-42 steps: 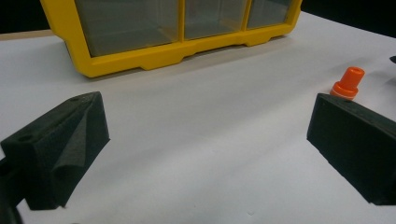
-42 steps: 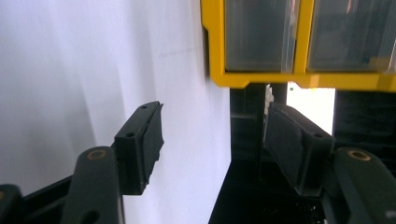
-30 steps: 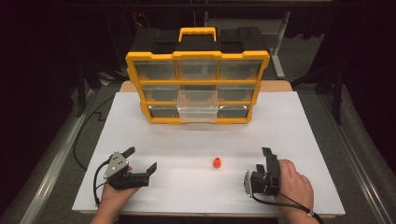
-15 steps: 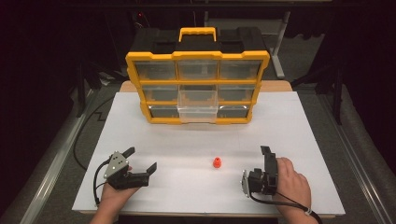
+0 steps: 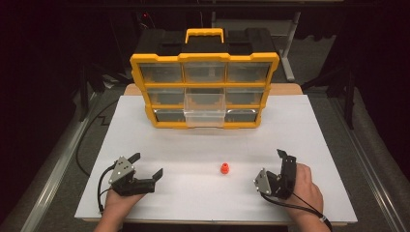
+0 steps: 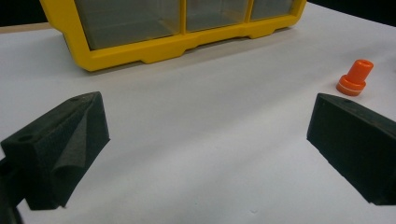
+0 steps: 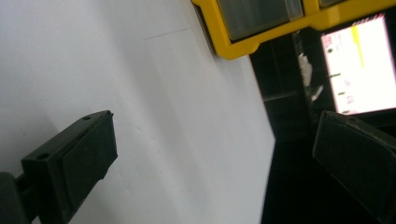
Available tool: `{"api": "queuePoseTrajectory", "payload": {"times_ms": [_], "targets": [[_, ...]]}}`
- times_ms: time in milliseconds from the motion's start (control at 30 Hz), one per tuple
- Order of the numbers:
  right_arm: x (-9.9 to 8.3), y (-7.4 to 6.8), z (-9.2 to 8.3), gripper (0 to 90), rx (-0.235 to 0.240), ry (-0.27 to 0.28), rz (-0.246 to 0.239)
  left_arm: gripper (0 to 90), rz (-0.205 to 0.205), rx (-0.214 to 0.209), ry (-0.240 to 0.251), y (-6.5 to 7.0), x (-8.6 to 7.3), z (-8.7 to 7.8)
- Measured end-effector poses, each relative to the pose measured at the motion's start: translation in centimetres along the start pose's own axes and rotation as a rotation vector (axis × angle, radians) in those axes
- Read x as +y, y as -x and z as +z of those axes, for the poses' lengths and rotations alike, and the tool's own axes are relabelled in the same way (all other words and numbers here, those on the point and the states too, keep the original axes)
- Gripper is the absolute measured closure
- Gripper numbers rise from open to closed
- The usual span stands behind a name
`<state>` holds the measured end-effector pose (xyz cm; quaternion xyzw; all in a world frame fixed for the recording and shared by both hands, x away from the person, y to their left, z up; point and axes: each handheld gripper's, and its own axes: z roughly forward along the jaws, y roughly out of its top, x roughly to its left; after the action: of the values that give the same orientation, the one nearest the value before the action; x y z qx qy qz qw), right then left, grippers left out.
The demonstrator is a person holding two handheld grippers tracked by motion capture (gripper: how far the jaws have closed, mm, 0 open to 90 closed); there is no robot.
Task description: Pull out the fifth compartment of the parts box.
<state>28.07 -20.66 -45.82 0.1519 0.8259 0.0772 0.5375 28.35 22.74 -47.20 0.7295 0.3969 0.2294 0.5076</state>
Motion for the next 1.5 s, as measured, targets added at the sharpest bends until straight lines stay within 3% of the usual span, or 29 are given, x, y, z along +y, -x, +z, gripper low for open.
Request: {"api": "queuePoseTrajectory", "payload": {"times_ms": [100,133,167,233,267,300,467,500,667,833,867,1033,1267,1500], "targets": [[-0.5,0.4,0.2,0.1,0.044,0.009,0.129,0.1,0.0,-0.001,-0.007,0.0,0.0,0.0],[-0.6,0.6,0.3,0.1,0.042,0.027,0.136,0.1,-0.004,-0.002,-0.007,0.0,0.0,0.0],[-0.7,0.5,0.3,0.1,0.065,0.023,0.202,0.1,-0.008,0.0,-0.006,-0.1,0.0,0.0],[-1.1,0.9,0.5,0.1,0.102,0.039,0.262,0.1,-0.015,0.004,-0.01,-0.2,0.0,0.0],[-1.3,1.0,0.7,0.5,0.123,0.038,0.329,0.1,-0.019,0.005,-0.011,-0.2,0.0,0.0],[-1.4,1.0,0.7,0.5,0.132,0.043,0.353,0.1,-0.027,0.005,-0.011,-0.3,0.0,-0.1],[-2.2,1.1,1.2,0.7,0.22,0.071,0.566,0.1,-0.037,0.013,-0.012,-0.5,0.0,-0.1],[-2.3,1.1,1.2,0.7,0.226,0.076,0.577,0.1,-0.037,0.013,-0.014,-0.5,0.0,-0.1],[-2.9,1.2,1.1,0.3,0.311,0.153,0.772,0.1,-0.038,0.013,-0.015,-0.6,0.0,-0.1],[-3.4,1.3,1.0,0.1,0.391,0.228,0.911,0.1,-0.039,0.016,-0.017,-0.6,0.0,0.0],[-3.5,1.3,1.0,0.1,0.399,0.256,0.959,0.1,-0.04,0.017,-0.018,-0.6,0.0,0.0],[-3.5,1.4,0.9,0.1,0.452,0.33,1.048,0.1,-0.042,0.019,-0.023,-0.7,0.0,0.0],[-2.6,1.2,1.2,0.0,0.464,0.35,1.008,0.1,-0.03,0.013,-0.018,-0.5,0.1,-0.1],[-1.5,1.4,1.4,0.0,0.441,0.358,1.0,0.1,-0.035,0.009,-0.007,-0.6,0.1,-0.2]]}}
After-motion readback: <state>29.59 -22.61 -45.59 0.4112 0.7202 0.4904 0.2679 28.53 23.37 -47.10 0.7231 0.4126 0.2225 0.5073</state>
